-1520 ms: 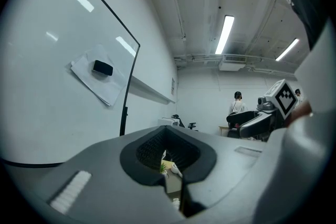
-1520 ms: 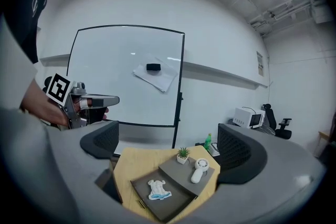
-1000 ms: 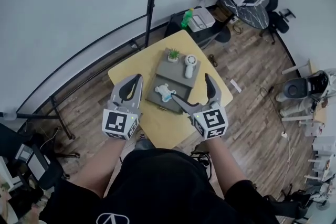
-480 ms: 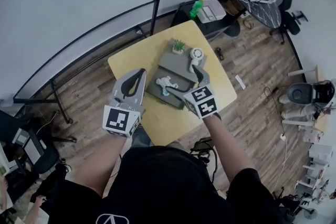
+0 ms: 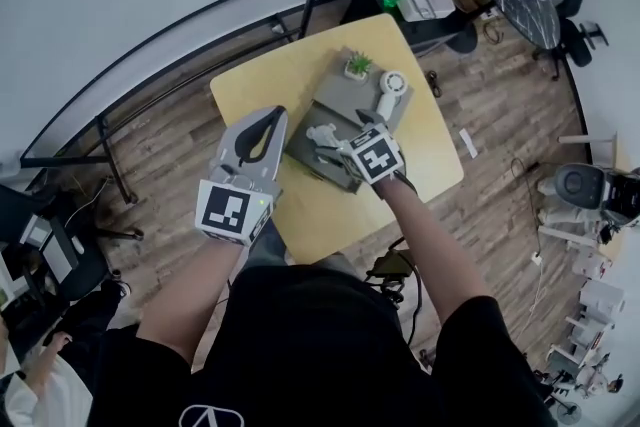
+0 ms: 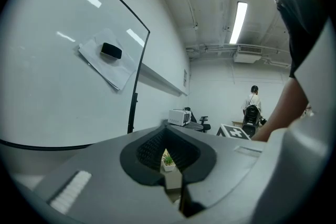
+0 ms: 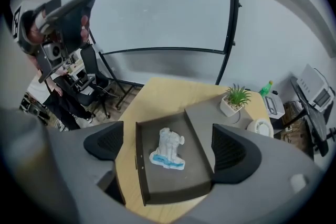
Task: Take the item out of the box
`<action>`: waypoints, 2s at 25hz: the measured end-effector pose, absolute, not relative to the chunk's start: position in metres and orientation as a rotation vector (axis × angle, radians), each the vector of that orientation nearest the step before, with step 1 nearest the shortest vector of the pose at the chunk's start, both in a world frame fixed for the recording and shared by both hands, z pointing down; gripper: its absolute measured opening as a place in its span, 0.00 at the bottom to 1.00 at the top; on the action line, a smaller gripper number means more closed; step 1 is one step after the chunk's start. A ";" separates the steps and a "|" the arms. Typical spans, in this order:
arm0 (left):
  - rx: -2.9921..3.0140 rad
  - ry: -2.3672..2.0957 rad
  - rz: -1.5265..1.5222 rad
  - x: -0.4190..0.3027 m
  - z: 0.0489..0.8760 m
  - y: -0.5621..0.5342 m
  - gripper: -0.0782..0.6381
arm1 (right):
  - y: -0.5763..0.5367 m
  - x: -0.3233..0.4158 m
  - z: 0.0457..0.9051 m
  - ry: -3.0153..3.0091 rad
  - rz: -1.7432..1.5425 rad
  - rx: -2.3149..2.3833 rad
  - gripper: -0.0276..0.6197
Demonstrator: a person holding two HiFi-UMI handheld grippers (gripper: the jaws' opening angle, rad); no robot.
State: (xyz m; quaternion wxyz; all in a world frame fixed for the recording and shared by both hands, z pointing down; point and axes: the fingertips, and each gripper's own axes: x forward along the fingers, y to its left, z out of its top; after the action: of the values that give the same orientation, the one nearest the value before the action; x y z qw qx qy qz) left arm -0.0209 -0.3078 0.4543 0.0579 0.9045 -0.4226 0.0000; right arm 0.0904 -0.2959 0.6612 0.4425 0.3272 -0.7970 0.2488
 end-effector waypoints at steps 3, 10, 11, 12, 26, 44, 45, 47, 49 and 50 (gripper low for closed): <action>2.735 -1.278 0.006 -0.018 0.458 -0.311 0.11 | -0.298 0.090 0.681 -1.927 0.632 0.760 0.83; 2.695 -1.242 0.093 -0.013 0.472 -0.305 0.11 | -0.285 0.097 0.732 -1.783 0.699 0.634 0.81; 2.694 -1.243 0.095 -0.013 0.473 -0.305 0.11 | -0.279 0.101 0.741 -1.742 0.725 0.618 0.80; 2.693 -1.245 0.095 -0.013 0.474 -0.304 0.11 | -0.271 0.104 0.749 -1.703 0.764 0.596 0.79; 2.687 -1.237 0.128 -0.014 0.482 -0.296 0.11 | -0.275 0.095 0.793 -1.639 0.830 0.532 0.56; 2.668 -1.234 0.146 -0.017 0.486 -0.293 0.11 | -0.275 0.102 0.797 -1.578 0.798 0.528 0.20; 2.671 -1.233 0.142 -0.017 0.486 -0.294 0.11 | -0.278 0.104 0.793 -1.581 0.790 0.538 0.20; 2.678 -1.229 0.133 -0.016 0.485 -0.295 0.11 | -0.281 0.106 0.787 -1.589 0.787 0.551 0.20; 2.687 -1.221 0.126 -0.013 0.483 -0.296 0.11 | -0.286 0.108 0.777 -1.610 0.772 0.566 0.20; 2.692 -1.217 0.122 -0.012 0.482 -0.296 0.11 | -0.288 0.110 0.770 -1.615 0.764 0.577 0.20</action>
State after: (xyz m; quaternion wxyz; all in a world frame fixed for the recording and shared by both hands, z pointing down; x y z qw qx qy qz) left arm -0.0117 -0.2964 0.4820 0.0924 0.9066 -0.4098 0.0410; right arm 0.1095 -0.2884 0.7697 0.5909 0.2482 -0.6938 0.3284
